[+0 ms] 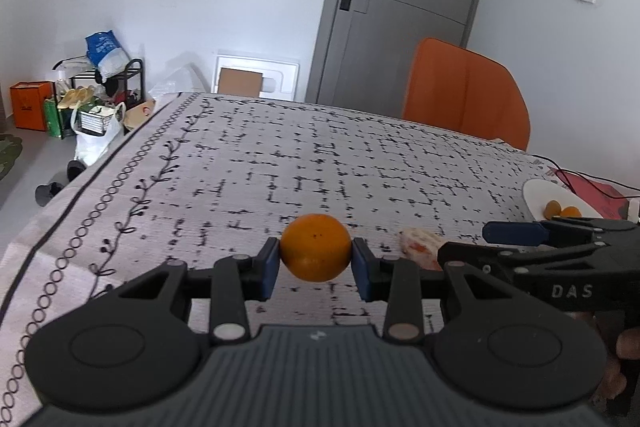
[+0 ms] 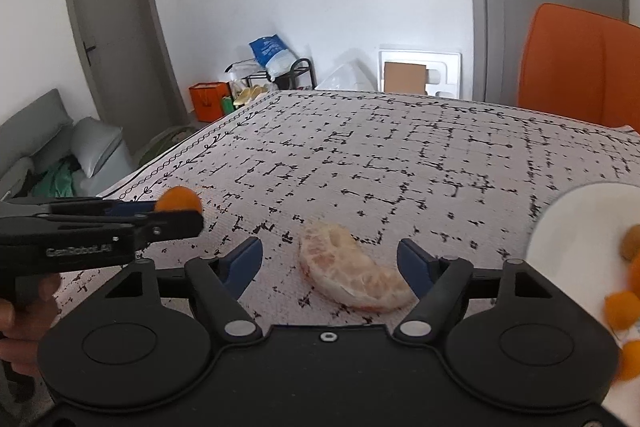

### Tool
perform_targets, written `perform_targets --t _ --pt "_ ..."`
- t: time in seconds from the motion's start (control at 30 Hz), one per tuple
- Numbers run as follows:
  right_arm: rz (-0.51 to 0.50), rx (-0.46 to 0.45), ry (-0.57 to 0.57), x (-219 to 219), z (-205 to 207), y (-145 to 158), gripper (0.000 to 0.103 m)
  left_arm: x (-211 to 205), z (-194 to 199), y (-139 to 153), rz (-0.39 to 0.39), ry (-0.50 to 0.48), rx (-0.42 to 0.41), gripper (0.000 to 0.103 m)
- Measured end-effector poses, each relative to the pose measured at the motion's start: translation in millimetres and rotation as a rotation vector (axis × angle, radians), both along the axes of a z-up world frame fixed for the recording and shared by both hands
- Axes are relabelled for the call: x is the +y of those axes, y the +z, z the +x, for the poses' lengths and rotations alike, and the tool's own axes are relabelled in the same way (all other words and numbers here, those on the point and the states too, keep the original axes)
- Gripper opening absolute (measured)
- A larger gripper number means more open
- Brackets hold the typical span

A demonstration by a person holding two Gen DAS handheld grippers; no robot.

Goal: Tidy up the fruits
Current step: 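Grasp the orange with the left gripper while the right grasps the pomelo segment, then carry the orange and pomelo segment over the white plate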

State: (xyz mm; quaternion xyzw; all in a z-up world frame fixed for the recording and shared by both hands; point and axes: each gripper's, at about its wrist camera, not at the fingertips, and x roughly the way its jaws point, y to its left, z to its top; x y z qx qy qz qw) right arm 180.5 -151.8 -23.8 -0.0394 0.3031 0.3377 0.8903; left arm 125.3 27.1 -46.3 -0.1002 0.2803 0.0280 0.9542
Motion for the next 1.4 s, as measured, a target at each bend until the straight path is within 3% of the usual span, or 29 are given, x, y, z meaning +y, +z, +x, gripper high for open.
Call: perform_targets --t 0.3,0.67,0.9,1.4 --pt "-0.033 0.038 0.035 18 13 -8 0.064 15 -11 0 -0.014 0.036 -0.006 0.037" --pt "-0.031 0.066 0.058 13 0 -7 0.059 16 -18 -2 -0.027 0.024 -0.010 0.037" --pt "-0.064 0.039 0.025 15 3 -13 0.038 13 -21 -1 -0.021 0.019 -0.014 0.037" --pt "0.073 -0.015 -0.117 -45 -12 16 0.037 -25 -9 11 0.003 -0.058 -0.039 0.037"
